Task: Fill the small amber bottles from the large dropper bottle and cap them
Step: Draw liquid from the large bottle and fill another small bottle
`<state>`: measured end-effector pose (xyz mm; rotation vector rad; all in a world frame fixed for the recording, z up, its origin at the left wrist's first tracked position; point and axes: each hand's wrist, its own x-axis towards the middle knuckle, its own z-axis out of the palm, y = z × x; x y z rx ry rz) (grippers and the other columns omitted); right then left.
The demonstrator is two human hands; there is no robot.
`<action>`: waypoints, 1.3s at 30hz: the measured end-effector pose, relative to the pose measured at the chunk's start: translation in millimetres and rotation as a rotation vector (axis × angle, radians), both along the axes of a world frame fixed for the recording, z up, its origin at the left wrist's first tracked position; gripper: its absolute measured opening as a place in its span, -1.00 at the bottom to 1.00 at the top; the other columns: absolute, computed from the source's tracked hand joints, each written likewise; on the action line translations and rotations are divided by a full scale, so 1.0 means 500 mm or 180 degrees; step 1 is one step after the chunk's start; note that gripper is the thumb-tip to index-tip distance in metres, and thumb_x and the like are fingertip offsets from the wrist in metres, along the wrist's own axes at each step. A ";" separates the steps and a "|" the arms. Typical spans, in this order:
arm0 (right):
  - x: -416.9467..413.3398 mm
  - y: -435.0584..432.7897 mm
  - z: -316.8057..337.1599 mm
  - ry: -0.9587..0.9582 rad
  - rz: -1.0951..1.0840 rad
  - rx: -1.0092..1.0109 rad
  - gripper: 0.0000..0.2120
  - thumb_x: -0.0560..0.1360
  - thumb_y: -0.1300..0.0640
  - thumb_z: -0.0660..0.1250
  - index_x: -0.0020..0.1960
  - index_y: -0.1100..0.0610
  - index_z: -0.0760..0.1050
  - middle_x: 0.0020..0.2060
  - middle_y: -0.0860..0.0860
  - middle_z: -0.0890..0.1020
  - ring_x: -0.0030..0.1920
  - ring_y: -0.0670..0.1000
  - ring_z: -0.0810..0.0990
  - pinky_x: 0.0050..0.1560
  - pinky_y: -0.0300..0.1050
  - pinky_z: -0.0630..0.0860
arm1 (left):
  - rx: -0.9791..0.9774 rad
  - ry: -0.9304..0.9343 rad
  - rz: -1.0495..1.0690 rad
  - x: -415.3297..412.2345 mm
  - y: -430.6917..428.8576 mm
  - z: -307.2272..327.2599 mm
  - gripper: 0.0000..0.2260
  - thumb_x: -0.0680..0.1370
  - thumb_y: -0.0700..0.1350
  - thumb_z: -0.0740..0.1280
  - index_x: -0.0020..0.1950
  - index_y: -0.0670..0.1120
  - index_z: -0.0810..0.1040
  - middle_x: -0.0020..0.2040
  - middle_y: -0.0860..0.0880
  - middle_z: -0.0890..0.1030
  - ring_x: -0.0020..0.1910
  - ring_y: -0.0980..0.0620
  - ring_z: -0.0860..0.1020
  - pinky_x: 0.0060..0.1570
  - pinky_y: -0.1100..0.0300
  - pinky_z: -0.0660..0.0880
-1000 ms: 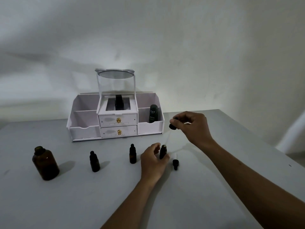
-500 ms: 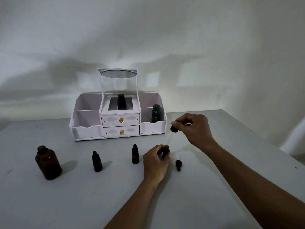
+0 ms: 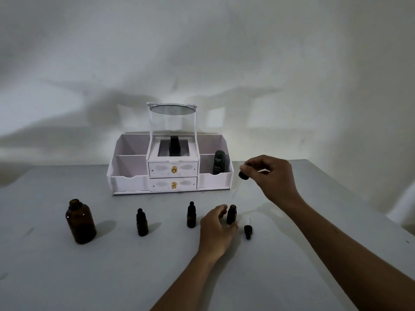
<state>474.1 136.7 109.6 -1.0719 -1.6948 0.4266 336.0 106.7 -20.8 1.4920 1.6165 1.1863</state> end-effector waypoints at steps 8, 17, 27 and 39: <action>-0.109 -0.043 0.094 0.0960 0.0686 -0.0026 -0.93 0.45 0.21 0.51 -0.18 0.06 0.69 -0.29 0.05 0.75 -0.17 0.19 0.73 -0.06 0.11 0.65 | -0.0184 -0.0526 -0.0023 -0.140 -0.179 0.017 -0.72 0.43 -0.03 0.50 0.10 0.13 0.55 0.00 0.14 0.63 -0.05 0.27 0.58 -0.09 0.52 0.45; -0.379 -0.094 0.082 0.0685 0.1438 -0.0242 -0.94 0.43 0.21 0.53 -0.16 0.06 0.70 -0.27 0.04 0.76 -0.16 0.11 0.76 0.07 0.21 0.65 | 0.0058 -0.0696 0.1288 -0.438 -0.310 0.013 -0.77 0.39 -0.07 0.54 0.01 0.06 0.63 -0.10 0.13 0.67 -0.15 0.28 0.62 -0.16 0.52 0.47; -0.586 -0.111 0.065 0.0275 0.1687 -0.0160 -0.94 0.45 0.13 0.52 -0.10 0.09 0.69 -0.28 -0.07 0.75 -0.15 -0.08 0.74 0.09 0.02 0.65 | 0.0155 -0.0549 0.1894 -0.586 -0.276 0.010 -0.46 0.37 0.03 0.54 0.32 0.05 0.49 0.17 0.13 0.56 0.08 0.16 0.54 0.09 0.30 0.45; -0.613 -0.070 0.050 -0.0066 0.1681 -0.0162 -0.93 0.45 0.10 0.52 -0.11 0.09 0.69 -0.28 -0.07 0.75 -0.16 -0.08 0.74 0.08 -0.06 0.64 | 0.0325 -0.0381 0.1700 -0.603 -0.208 0.012 -0.33 0.30 0.07 0.58 0.36 0.00 0.48 0.23 0.10 0.57 0.06 0.21 0.53 -0.01 0.47 0.36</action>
